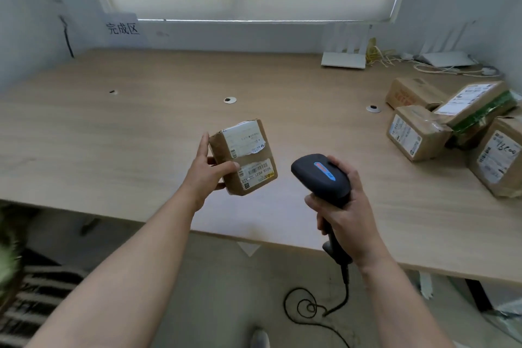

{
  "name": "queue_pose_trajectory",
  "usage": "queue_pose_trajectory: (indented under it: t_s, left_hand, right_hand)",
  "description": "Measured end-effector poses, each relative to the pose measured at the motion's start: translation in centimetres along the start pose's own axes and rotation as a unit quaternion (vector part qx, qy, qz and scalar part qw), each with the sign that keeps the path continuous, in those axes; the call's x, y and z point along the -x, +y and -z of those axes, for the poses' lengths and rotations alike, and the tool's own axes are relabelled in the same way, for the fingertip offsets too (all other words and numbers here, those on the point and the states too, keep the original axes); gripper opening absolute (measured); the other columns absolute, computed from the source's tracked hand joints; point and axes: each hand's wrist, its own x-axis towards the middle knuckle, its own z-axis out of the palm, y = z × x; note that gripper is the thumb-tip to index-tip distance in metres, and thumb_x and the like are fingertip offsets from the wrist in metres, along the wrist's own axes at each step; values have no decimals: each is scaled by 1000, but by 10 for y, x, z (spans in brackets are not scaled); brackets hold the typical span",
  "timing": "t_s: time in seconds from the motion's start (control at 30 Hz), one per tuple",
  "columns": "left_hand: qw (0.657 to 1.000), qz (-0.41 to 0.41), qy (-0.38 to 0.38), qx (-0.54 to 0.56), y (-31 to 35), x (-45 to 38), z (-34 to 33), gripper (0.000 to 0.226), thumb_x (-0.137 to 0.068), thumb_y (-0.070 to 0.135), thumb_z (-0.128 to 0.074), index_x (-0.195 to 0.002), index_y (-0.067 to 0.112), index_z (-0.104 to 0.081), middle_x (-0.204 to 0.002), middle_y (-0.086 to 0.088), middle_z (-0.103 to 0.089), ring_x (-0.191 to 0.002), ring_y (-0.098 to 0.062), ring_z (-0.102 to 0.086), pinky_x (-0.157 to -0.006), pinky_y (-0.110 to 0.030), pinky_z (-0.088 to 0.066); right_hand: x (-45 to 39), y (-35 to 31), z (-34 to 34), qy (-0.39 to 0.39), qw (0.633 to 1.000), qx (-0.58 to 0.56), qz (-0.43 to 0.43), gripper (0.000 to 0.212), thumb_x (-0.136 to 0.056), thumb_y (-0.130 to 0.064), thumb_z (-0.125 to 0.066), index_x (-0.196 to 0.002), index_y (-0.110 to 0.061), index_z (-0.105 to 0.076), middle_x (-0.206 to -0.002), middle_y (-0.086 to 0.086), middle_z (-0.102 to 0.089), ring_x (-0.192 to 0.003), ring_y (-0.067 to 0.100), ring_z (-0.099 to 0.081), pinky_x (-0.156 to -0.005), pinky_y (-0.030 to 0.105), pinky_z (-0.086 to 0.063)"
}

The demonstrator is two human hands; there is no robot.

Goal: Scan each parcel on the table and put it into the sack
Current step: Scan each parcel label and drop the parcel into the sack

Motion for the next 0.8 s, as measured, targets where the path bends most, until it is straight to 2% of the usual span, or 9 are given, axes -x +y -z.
queue_pose_trajectory:
  t_s: [0.17, 0.43, 0.6, 0.8]
  left_hand:
    - [999, 1, 50, 1, -7, 33, 40, 100, -81, 6, -70, -150, 43, -7, -115, -5, -59, -109, -25, -59, -92, -55, -50]
    - [994, -29, 100, 12, -6, 62, 86, 101, -82, 5, -69, -150, 42, -5, -112, -7, -60, -108, -25, -59, -91, -57, -50]
    - [992, -52, 116, 9, 0, 68, 122, 101, -82, 5, -68, -150, 42, -4, -117, -8, -60, -110, -26, -58, -91, -57, -49]
    - [988, -68, 137, 0, -1, 77, 174, 102, -82, 5, -69, -150, 43, -3, -120, -6, -56, -113, -28, -55, -93, -56, -48]
  right_hand:
    - [20, 0, -30, -56, 998, -32, -7, 67, -72, -10, -73, -120, -51, -51, -117, 7, -59, -50, 23, -49, -47, 29, -44]
    - [37, -12, -65, -119, 993, -25, -5, 68, -76, -7, -72, -119, -54, -51, -110, 3, -60, -50, 25, -47, -48, 32, -45]
    - [45, -18, -95, -149, 988, -33, -1, 68, -70, -15, -71, -122, -53, -50, -106, 6, -60, -51, 25, -45, -48, 31, -44]
    - [54, -18, -149, -184, 983, -29, -5, 68, -70, -18, -73, -122, -55, -49, -114, 5, -61, -50, 26, -46, -52, 34, -45]
